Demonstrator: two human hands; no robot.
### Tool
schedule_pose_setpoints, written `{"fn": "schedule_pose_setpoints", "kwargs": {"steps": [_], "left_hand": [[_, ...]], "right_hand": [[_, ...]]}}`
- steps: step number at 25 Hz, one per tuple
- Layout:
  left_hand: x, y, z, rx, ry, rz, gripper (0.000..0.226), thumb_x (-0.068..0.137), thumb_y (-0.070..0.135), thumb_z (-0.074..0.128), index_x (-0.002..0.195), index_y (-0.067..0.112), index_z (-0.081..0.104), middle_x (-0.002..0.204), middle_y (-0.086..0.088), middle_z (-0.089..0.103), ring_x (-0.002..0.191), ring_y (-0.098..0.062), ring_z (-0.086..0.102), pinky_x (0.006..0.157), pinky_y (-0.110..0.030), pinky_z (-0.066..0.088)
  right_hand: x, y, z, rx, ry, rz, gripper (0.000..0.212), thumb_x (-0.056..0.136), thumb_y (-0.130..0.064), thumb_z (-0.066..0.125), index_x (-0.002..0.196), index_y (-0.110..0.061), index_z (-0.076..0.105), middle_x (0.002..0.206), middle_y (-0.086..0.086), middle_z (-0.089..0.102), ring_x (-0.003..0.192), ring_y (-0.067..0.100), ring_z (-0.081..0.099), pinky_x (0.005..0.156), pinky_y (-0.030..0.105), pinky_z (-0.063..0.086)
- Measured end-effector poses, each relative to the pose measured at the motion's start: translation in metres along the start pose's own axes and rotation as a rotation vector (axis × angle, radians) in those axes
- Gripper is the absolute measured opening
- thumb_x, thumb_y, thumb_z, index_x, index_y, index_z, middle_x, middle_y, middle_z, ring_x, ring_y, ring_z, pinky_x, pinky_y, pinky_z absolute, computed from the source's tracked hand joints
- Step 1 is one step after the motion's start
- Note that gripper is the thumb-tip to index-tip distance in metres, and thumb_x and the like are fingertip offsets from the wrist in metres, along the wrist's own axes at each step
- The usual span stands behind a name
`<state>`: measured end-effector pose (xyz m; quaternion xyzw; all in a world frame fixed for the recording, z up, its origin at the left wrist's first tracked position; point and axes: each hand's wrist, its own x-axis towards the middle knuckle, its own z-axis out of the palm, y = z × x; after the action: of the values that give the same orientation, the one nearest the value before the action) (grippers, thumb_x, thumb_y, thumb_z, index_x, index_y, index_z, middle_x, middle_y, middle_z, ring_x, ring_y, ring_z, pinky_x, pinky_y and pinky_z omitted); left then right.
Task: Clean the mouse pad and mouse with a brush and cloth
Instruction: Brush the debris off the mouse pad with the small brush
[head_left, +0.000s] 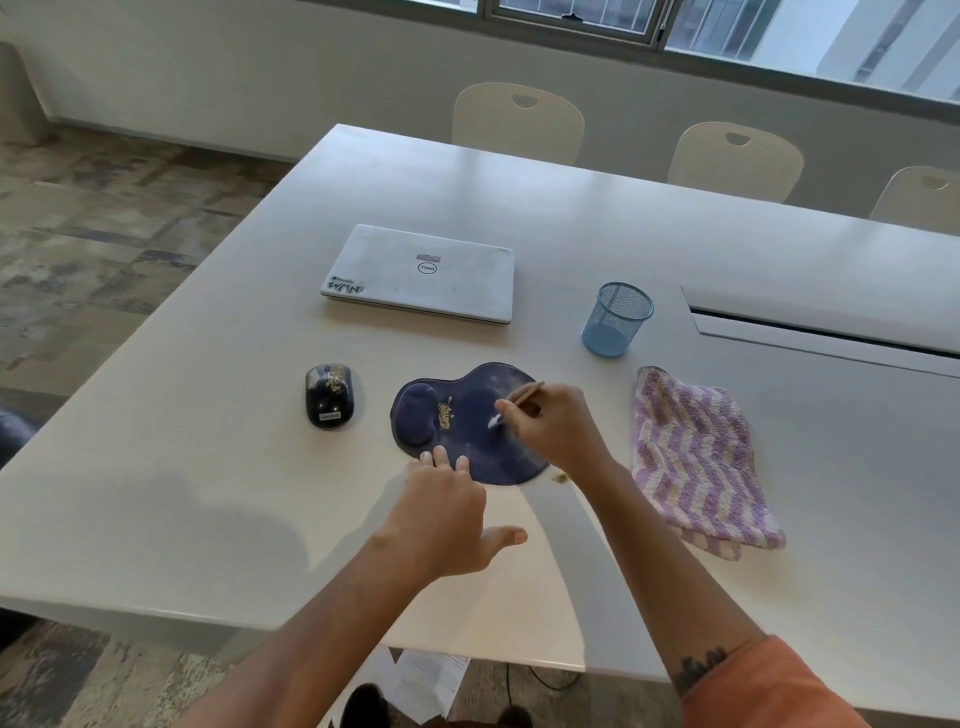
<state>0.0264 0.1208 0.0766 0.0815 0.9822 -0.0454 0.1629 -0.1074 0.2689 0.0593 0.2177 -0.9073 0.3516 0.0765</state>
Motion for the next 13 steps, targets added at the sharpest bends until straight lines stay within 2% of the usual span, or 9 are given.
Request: {"fn": "schedule_pose_setpoints", "kwargs": {"steps": [3, 5, 7, 11, 13], "left_hand": [[-0.003, 0.0, -0.002, 0.006, 0.015, -0.003, 0.104, 0.095, 0.084, 0.03, 0.157, 0.001, 0.039, 0.165, -0.024, 0.031, 0.153, -0.049, 0.026, 0.124, -0.055, 0.029], [-0.003, -0.001, -0.001, 0.009, 0.016, 0.001, 0.104, 0.095, 0.083, 0.03, 0.156, 0.0, 0.04, 0.165, -0.024, 0.03, 0.153, -0.05, 0.026, 0.124, -0.055, 0.028], [-0.001, 0.0, 0.0, 0.004, 0.01, 0.003, 0.103, 0.095, 0.084, 0.029, 0.156, 0.001, 0.041, 0.166, -0.023, 0.03, 0.153, -0.05, 0.025, 0.124, -0.056, 0.028], [0.0, -0.001, 0.002, -0.002, 0.004, 0.006, 0.105, 0.094, 0.085, 0.029, 0.156, 0.001, 0.04, 0.166, -0.023, 0.03, 0.153, -0.05, 0.025, 0.125, -0.056, 0.027], [-0.003, -0.001, 0.0, 0.003, 0.009, 0.008, 0.105, 0.095, 0.084, 0.03, 0.157, 0.0, 0.038, 0.165, -0.025, 0.03, 0.153, -0.049, 0.025, 0.125, -0.055, 0.026]], "right_hand": [[-0.017, 0.015, -0.009, -0.101, -0.067, 0.041, 0.021, 0.089, -0.026, 0.082, 0.077, -0.009, 0.083, 0.069, 0.003, 0.078, 0.059, 0.018, 0.07, 0.07, 0.033, 0.061], [-0.027, 0.023, -0.029, -0.144, -0.176, 0.095, 0.022, 0.089, -0.026, 0.08, 0.077, -0.008, 0.082, 0.065, 0.005, 0.076, 0.059, 0.022, 0.072, 0.068, 0.04, 0.063], [-0.025, 0.021, -0.043, -0.176, -0.234, 0.135, 0.02, 0.089, -0.026, 0.08, 0.078, -0.01, 0.083, 0.066, 0.005, 0.076, 0.061, 0.022, 0.072, 0.067, 0.034, 0.06], [-0.011, 0.001, -0.027, -0.044, -0.089, 0.074, 0.019, 0.089, -0.025, 0.083, 0.078, -0.009, 0.083, 0.067, 0.001, 0.078, 0.059, 0.016, 0.069, 0.065, 0.023, 0.054], [-0.016, 0.001, -0.017, -0.05, -0.047, 0.048, 0.017, 0.089, -0.025, 0.084, 0.081, -0.009, 0.085, 0.071, 0.002, 0.079, 0.062, 0.017, 0.071, 0.069, 0.024, 0.056]]}}
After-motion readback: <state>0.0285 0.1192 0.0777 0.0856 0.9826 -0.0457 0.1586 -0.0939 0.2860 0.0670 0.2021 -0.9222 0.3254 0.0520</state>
